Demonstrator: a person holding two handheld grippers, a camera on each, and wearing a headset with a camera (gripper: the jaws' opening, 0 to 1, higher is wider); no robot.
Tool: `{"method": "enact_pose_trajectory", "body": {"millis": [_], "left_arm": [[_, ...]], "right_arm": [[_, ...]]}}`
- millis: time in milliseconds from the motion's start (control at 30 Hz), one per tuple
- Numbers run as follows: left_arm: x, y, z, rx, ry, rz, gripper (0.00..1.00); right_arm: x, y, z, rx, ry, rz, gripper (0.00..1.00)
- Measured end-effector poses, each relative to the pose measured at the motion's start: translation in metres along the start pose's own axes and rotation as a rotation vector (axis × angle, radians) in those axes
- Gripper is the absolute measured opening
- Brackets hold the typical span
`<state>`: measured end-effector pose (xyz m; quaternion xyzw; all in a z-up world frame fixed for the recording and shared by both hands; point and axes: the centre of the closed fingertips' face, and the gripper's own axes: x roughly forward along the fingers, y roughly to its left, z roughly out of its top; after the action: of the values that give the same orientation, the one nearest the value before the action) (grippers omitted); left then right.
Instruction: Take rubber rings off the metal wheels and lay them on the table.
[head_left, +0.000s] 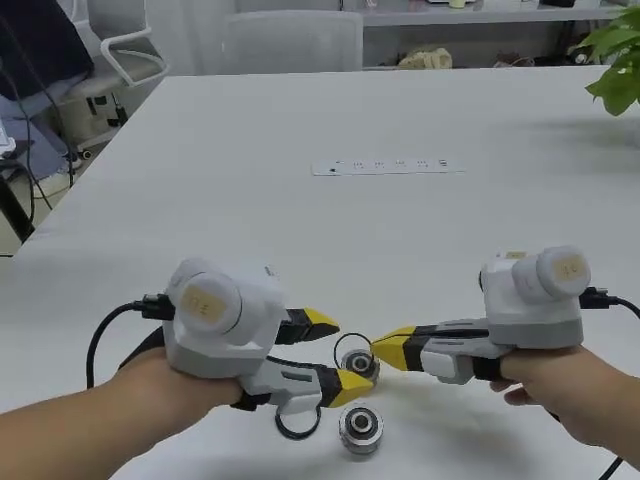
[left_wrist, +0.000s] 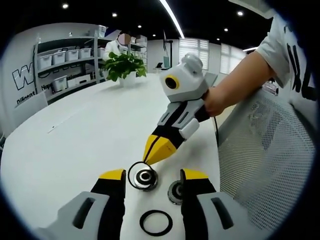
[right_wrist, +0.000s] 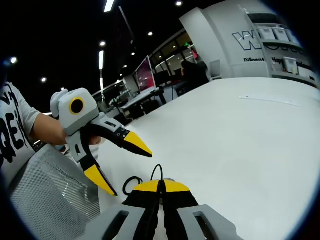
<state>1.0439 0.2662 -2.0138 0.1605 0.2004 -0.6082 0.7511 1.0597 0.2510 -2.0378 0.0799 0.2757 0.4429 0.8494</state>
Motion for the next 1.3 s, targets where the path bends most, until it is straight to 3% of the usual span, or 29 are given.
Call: {"method": "enact_pose_trajectory", "body": {"millis": [233, 400, 1067, 1300], "left_arm": [[-0.015, 0.002, 0.006, -0.028, -0.040, 0.019, 0.53], [-0.030, 0.002, 0.006, -0.042, -0.067, 0.034, 0.56], [-0.077, 0.001, -0.024, -0.103, -0.076, 0.095, 0.66], [-0.083, 0.001, -0.026, -0.114, -0.081, 0.115, 0.67]], "right_arm": [[0.001, 0.008, 0.003, -0.001, -0.008, 0.023, 0.00], [0.003, 0.015, 0.003, -0.004, -0.002, 0.038, 0.00], [0.020, 0.043, -0.006, 0.013, 0.058, 0.122, 0.00], [0.029, 0.050, -0.010, 0.028, 0.079, 0.142, 0.00]]}}
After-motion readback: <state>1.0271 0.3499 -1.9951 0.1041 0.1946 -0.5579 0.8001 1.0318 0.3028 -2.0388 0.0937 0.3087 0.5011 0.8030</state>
